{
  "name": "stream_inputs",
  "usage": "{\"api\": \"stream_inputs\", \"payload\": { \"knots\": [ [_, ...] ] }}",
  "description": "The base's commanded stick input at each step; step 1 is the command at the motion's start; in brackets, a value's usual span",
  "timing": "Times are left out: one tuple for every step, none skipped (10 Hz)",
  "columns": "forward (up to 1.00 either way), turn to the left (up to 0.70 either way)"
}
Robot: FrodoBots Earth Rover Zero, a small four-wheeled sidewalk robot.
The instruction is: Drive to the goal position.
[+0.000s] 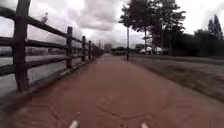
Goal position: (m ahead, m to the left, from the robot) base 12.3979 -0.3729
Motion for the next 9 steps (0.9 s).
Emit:
{"api": "stream_inputs", "payload": {
  "knots": [
    [1.0,0.01],
    [1.0,0.25],
    [1.0,0.27],
    [1.0,0.17],
    [1.0,0.0],
    [1.0,0.0],
    [1.0,0.0],
    [1.0,0.0],
    [1.0,0.0]
  ]
}}
